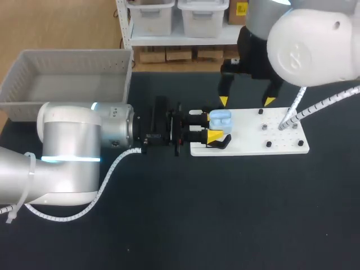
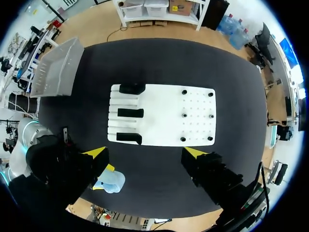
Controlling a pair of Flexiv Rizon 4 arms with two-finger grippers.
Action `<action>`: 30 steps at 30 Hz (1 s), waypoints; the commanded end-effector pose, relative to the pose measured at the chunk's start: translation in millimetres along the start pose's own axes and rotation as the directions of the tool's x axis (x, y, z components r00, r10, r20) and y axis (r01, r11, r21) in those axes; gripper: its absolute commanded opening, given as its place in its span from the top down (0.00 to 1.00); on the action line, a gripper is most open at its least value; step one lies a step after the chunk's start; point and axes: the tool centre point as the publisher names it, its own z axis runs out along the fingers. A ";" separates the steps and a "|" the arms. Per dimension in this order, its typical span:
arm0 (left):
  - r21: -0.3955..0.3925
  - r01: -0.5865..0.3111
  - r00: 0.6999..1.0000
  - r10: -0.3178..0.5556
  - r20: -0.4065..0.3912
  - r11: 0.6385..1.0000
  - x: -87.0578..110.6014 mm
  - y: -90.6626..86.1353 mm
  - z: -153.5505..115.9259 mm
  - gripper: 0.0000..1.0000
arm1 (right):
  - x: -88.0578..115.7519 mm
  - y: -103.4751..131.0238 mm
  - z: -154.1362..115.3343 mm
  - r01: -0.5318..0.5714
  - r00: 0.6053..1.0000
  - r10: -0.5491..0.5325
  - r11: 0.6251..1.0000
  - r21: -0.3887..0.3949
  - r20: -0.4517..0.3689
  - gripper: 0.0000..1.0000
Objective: Pick up each earbud case from the left stands, insert the matching earbuds, close the lid, and place the case in the box.
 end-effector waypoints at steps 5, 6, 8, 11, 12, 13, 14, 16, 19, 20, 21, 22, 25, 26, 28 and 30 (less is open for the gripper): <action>-0.007 -0.003 1.000 0.003 0.002 1.000 0.5 -1.4 0.4 1.00 | 11.0 -1.7 2.0 0.025 0.999 -0.025 1.000 -0.008 -0.032 0.00; -0.007 -0.003 1.000 0.003 0.002 1.000 0.5 -1.4 0.4 1.00 | 12.6 -1.7 1.4 0.034 0.999 -0.034 0.999 -0.016 -0.036 0.00; -0.007 -0.003 1.000 0.003 0.002 1.000 0.5 -1.4 0.4 1.00 | 14.8 -1.8 0.3 0.047 0.998 -0.048 0.998 -0.034 -0.046 0.00; -0.007 -0.003 1.000 0.003 0.002 1.000 0.5 -1.4 0.4 1.00 | 19.1 -1.1 1.0 0.065 0.996 -0.067 0.997 -0.037 -0.056 0.00; -0.007 -0.003 1.000 0.003 0.002 1.000 0.5 -1.4 0.4 1.00 | 20.9 -0.6 1.1 0.070 0.996 -0.072 0.997 -0.038 -0.058 0.00; -0.007 -0.003 1.000 0.003 0.002 1.000 0.5 -1.4 0.4 1.00 | 22.7 0.2 1.0 0.076 0.995 -0.078 0.996 -0.041 -0.061 0.00; -0.007 -0.003 1.000 0.003 0.002 1.000 0.5 -1.4 0.4 1.00 | 24.1 0.9 1.0 0.079 0.995 -0.082 0.996 -0.044 -0.063 0.00; -0.007 -0.003 1.000 0.003 0.002 1.000 0.5 -1.4 0.4 1.00 | 27.6 2.5 1.1 0.086 0.994 -0.089 0.995 -0.047 -0.065 0.00; -0.007 -0.003 1.000 0.003 0.002 1.000 0.5 -1.4 0.4 1.00 | 30.0 3.9 1.3 0.097 0.994 -0.099 0.994 -0.041 -0.054 0.00; -0.007 -0.003 1.000 0.003 0.002 1.000 0.5 -1.4 0.4 1.00 | 30.0 3.6 -0.6 0.095 0.994 -0.097 0.994 -0.044 -0.042 0.00; -0.007 -0.003 1.000 0.003 0.002 1.000 0.5 -1.4 0.4 1.00 | 29.9 2.7 -4.6 0.089 0.996 -0.089 0.995 -0.044 -0.010 0.00; -0.007 -0.003 1.000 0.003 0.002 1.000 0.5 -1.4 0.4 1.00 | 30.2 1.9 -11.2 0.078 0.997 -0.077 0.996 -0.042 0.027 0.00; -0.007 -0.003 1.000 0.003 0.002 1.000 0.5 -1.4 0.4 1.00 | 32.5 0.1 -34.9 0.070 0.991 -0.063 0.996 -0.051 0.122 0.00; -0.007 -0.003 1.000 0.003 0.002 1.000 0.5 -1.4 0.4 1.00 | 33.8 0.3 -43.9 0.075 0.987 -0.064 0.995 -0.071 0.145 0.00; -0.034 0.027 0.999 -0.026 0.024 0.999 -4.4 -1.8 -4.9 1.00 | 38.1 1.3 -59.9 0.088 0.976 -0.071 0.994 -0.071 0.207 0.00; -0.078 0.061 0.998 -0.059 0.032 0.995 -9.3 -2.1 -13.5 1.00 | 45.2 3.8 -75.3 0.109 0.964 -0.085 0.991 -0.082 0.253 0.00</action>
